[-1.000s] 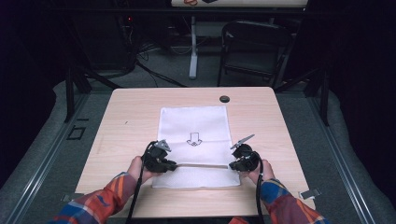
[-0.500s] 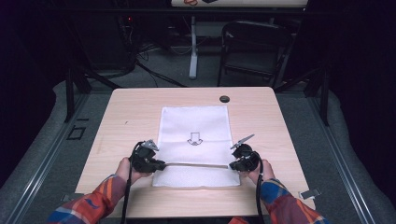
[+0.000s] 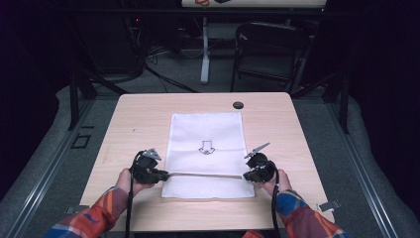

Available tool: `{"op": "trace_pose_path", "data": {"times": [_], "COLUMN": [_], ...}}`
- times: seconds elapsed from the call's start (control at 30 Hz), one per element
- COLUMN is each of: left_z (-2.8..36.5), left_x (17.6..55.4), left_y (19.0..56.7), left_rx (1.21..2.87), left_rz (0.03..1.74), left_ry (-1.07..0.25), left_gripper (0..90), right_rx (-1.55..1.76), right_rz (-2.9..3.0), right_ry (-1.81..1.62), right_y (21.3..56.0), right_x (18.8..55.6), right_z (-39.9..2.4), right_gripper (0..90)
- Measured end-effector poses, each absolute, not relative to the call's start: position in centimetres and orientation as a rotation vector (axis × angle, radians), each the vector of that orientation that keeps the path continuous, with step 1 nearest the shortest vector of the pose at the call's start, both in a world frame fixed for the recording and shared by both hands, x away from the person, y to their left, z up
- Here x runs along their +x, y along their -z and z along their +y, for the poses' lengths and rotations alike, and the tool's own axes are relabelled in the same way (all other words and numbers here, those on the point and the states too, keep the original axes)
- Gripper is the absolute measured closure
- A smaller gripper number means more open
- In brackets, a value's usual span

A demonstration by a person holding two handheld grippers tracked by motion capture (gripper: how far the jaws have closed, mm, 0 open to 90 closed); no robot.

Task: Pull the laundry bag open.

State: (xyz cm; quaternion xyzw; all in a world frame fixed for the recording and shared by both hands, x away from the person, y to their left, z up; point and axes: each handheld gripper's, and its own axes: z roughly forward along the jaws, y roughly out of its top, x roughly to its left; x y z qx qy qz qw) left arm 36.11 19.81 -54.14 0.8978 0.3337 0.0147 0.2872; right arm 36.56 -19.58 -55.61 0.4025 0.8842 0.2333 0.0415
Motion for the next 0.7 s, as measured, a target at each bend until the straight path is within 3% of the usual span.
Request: {"op": "trace_pose_path", "data": {"times": [0.7], "left_z": [22.1], "left_x": [35.9], "left_y": [54.2], "left_rx": [2.389], "left_rz": [0.987], "left_ry": [-0.054], "left_gripper": [81.6], "right_rx": [1.229], "right_rz": [2.713], "right_ry": [-0.698], "right_y": [55.5], "right_x": [36.6], "right_z": [-19.5], "right_gripper": [90.0]}}
